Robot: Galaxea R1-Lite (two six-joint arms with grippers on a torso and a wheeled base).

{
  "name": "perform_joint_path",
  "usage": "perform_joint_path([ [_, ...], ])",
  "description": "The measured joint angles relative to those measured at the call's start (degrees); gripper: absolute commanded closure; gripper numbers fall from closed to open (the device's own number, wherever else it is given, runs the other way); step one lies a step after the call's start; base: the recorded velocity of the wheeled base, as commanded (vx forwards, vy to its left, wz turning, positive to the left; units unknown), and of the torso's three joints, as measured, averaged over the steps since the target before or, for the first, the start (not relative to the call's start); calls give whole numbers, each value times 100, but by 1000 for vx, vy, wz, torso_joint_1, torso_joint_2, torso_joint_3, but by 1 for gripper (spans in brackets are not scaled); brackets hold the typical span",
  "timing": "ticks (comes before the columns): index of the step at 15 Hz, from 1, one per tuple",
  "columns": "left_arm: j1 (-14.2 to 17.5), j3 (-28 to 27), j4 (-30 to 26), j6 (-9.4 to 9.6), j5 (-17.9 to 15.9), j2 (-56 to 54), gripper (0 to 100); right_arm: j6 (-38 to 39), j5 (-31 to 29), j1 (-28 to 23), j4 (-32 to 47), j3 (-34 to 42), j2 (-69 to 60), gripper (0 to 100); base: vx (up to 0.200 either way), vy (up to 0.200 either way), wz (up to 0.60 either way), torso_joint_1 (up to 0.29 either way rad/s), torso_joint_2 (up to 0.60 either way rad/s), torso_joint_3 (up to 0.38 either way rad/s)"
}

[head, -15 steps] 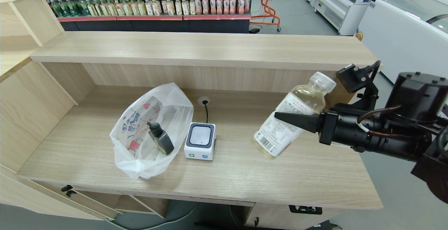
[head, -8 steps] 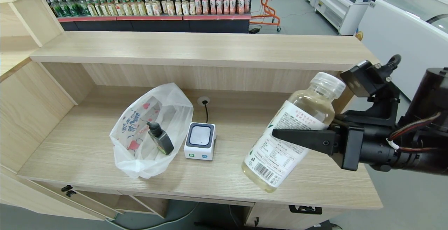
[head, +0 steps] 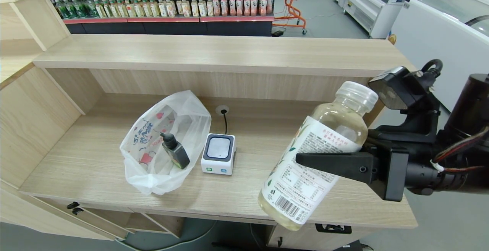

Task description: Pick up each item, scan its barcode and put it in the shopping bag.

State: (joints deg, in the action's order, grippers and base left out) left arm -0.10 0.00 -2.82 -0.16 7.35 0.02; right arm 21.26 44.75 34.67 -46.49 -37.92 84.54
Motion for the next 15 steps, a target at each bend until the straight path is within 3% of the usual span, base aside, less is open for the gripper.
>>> perform_joint_path([
  [12, 5, 0, -5, 0, 1, 0, 0, -112, -2, -118, 5, 74, -56, 100, 0, 0, 0, 0, 0, 0],
  [15, 2, 0, -2, 0, 1, 0, 0, -1424, -22, -455, 38, 151, -91, 100, 0, 0, 0, 0, 0, 0],
])
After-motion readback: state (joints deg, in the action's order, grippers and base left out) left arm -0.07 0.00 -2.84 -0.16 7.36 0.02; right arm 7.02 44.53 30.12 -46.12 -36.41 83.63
